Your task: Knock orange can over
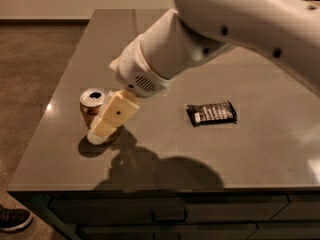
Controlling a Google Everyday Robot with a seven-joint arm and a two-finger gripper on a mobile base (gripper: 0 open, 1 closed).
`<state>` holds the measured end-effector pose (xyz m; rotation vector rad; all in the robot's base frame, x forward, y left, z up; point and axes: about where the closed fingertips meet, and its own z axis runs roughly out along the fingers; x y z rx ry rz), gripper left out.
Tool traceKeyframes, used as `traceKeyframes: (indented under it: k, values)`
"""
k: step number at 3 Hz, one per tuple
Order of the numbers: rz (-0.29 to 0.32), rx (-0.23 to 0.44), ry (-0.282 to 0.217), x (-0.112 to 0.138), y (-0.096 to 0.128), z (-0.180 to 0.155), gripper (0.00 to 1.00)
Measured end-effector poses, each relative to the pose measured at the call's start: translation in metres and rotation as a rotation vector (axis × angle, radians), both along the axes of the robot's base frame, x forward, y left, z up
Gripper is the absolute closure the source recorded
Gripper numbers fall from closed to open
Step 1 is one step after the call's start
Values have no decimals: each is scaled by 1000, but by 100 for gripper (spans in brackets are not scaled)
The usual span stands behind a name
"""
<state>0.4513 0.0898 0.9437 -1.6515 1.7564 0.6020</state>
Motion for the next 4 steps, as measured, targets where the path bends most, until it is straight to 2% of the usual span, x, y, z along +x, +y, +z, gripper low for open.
traceKeyframes:
  k: [1, 2, 3, 4]
  values:
    - [19, -8, 43, 7, 31, -20, 0]
    - [18, -7, 63, 13, 40, -29, 0]
    - [6, -1, 78, 20, 40, -34, 18]
    - [-7, 6, 92, 26, 30, -36, 40]
